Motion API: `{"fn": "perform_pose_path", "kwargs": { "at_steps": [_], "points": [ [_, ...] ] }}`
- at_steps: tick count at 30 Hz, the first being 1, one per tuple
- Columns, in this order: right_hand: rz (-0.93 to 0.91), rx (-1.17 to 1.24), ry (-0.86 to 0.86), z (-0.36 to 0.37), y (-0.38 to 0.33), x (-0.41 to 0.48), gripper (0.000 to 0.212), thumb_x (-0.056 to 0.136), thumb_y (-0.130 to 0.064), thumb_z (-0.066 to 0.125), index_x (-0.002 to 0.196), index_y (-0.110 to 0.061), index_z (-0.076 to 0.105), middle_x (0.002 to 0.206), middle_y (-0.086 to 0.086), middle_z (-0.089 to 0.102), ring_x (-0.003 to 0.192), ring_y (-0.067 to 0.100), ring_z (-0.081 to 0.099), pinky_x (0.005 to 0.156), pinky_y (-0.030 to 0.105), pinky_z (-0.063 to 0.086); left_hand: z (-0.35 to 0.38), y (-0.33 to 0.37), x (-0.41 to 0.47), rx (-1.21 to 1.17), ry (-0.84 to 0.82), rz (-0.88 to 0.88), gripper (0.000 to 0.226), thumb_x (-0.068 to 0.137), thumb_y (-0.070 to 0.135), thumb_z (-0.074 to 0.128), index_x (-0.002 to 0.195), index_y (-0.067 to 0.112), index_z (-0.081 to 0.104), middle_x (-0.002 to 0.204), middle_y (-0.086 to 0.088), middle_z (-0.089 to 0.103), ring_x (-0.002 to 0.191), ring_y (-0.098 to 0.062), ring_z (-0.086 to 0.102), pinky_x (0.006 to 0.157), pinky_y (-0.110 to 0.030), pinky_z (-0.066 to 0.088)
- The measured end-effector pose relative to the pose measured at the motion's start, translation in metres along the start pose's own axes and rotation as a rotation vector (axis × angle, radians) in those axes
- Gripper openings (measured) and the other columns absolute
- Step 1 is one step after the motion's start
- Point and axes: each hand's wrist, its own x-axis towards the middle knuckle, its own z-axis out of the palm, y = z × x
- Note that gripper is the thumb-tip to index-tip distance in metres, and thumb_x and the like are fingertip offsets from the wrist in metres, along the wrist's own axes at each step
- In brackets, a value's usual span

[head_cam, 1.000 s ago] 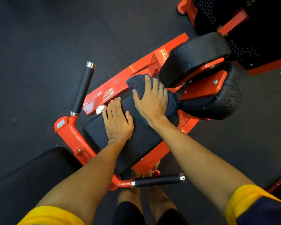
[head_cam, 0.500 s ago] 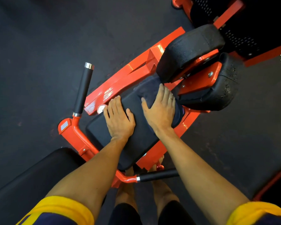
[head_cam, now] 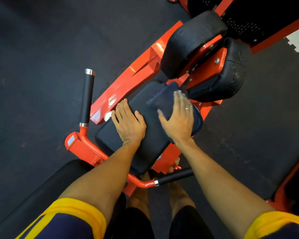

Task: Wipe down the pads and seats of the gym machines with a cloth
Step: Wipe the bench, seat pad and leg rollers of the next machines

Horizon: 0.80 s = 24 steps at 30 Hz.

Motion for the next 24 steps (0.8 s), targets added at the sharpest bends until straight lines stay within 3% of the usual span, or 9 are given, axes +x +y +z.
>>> {"fn": "perform_pose_path", "kwargs": {
  "at_steps": [2,3,6,8,12,16,20,24],
  "points": [
    [0.270,0.034,0.093,0.002,-0.013,-0.008,0.081,0.092,-0.055,0.060,0.149,-0.002,0.044,0.151,0.018,0.048,0.141,0.034,0.044,0.121,0.045,0.030,0.000,-0.001,-0.002,-0.009,-0.011,0.002,0.062,0.097,0.032,0.040,0.152,0.005,0.035,0.151,-0.015,0.045,0.142,-0.030,0.038,0.124,-0.049,0.020],
    [0.298,0.016,0.109,0.003,-0.021,-0.013,0.081,0.093,-0.055,0.059,0.150,-0.001,0.043,0.153,0.019,0.047,0.143,0.035,0.042,0.122,0.047,0.029,0.000,-0.002,-0.002,-0.010,-0.011,0.008,0.062,0.097,0.033,0.039,0.152,0.005,0.035,0.151,-0.015,0.045,0.142,-0.030,0.038,0.124,-0.049,0.020],
    [0.054,-0.038,0.038,0.004,-0.013,-0.032,0.083,0.095,-0.056,0.053,0.155,0.000,0.036,0.162,0.020,0.034,0.152,0.034,0.029,0.126,0.046,0.020,0.001,-0.003,-0.003,-0.004,-0.014,0.023,0.062,0.098,0.033,0.038,0.153,0.005,0.034,0.151,-0.015,0.044,0.142,-0.031,0.037,0.124,-0.049,0.019],
    [0.008,-0.003,0.029,0.002,0.003,-0.033,0.082,0.093,-0.054,0.057,0.155,-0.003,0.037,0.162,0.016,0.034,0.152,0.033,0.028,0.126,0.046,0.022,0.002,-0.003,-0.002,-0.003,-0.007,0.024,0.062,0.098,0.034,0.037,0.153,0.004,0.033,0.151,-0.015,0.044,0.143,-0.031,0.037,0.124,-0.049,0.019],
    [0.459,0.274,0.174,0.007,-0.025,-0.035,0.083,0.090,-0.047,0.069,0.153,-0.004,0.038,0.160,0.015,0.038,0.149,0.033,0.032,0.123,0.046,0.026,0.003,-0.004,-0.001,0.009,0.001,0.042,0.061,0.099,0.033,0.035,0.153,0.003,0.034,0.152,-0.017,0.044,0.142,-0.033,0.038,0.124,-0.050,0.020],
    [0.598,0.457,0.159,0.013,-0.054,-0.084,0.088,0.093,-0.043,0.070,0.158,-0.004,0.026,0.166,0.015,0.024,0.154,0.028,0.023,0.124,0.026,0.016,0.005,-0.007,-0.004,0.028,-0.008,0.082,0.064,0.100,0.033,0.034,0.155,0.001,0.029,0.157,-0.018,0.037,0.147,-0.033,0.032,0.124,-0.052,0.017],
    [0.809,0.701,0.146,0.013,-0.068,-0.120,0.085,0.093,-0.038,0.072,0.156,-0.002,0.030,0.160,0.017,0.037,0.149,0.028,0.034,0.113,0.003,0.012,0.006,-0.014,-0.008,0.071,-0.066,0.237,0.068,0.101,0.033,0.034,0.158,-0.002,0.017,0.165,-0.019,0.020,0.154,-0.032,0.015,0.125,-0.054,0.008],
    [0.942,0.735,0.222,-0.001,-0.045,-0.069,0.074,0.094,-0.039,0.071,0.153,-0.007,0.039,0.155,0.011,0.047,0.142,0.024,0.042,0.094,-0.004,0.011,0.004,-0.023,-0.011,0.083,-0.084,0.353,0.069,0.103,0.034,0.035,0.158,-0.003,0.015,0.166,-0.021,0.014,0.155,-0.033,0.009,0.125,-0.054,0.007]
  ]
}}
